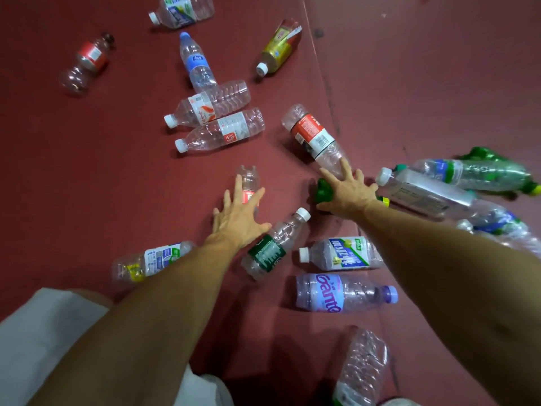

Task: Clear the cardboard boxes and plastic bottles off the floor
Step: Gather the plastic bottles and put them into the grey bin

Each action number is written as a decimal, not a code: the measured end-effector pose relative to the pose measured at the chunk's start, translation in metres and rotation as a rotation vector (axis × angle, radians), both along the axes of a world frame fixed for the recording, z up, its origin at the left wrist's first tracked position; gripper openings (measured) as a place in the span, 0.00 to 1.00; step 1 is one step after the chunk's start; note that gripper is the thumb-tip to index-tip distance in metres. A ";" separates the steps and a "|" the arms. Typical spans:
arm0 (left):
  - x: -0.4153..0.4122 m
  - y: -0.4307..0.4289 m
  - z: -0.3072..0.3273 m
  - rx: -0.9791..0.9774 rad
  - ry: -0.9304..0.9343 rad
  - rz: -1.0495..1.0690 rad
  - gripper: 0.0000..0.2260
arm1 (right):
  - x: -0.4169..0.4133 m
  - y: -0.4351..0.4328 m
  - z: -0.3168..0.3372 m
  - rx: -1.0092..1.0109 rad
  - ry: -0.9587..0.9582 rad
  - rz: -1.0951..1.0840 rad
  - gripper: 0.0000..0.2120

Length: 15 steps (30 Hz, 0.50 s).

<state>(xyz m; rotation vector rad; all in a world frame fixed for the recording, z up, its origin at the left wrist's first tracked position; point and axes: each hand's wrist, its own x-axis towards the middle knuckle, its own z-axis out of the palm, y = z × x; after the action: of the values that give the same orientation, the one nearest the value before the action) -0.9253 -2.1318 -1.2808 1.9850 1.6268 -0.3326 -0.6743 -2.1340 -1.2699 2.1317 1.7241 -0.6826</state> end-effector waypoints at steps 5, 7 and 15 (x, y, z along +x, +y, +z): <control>0.025 0.003 -0.006 0.092 -0.069 -0.007 0.34 | 0.004 -0.005 0.000 0.004 -0.006 0.019 0.42; 0.031 0.004 -0.009 0.077 -0.053 0.033 0.34 | 0.006 -0.007 0.000 0.007 -0.011 0.034 0.41; 0.052 -0.005 -0.008 0.063 -0.043 0.086 0.30 | 0.026 -0.026 -0.003 0.075 -0.019 0.046 0.38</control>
<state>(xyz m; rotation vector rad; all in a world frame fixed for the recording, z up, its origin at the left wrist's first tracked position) -0.8736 -2.1365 -1.2885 1.9472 1.7083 -0.2069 -0.6479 -2.1596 -1.2732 2.1334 1.8094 -0.5931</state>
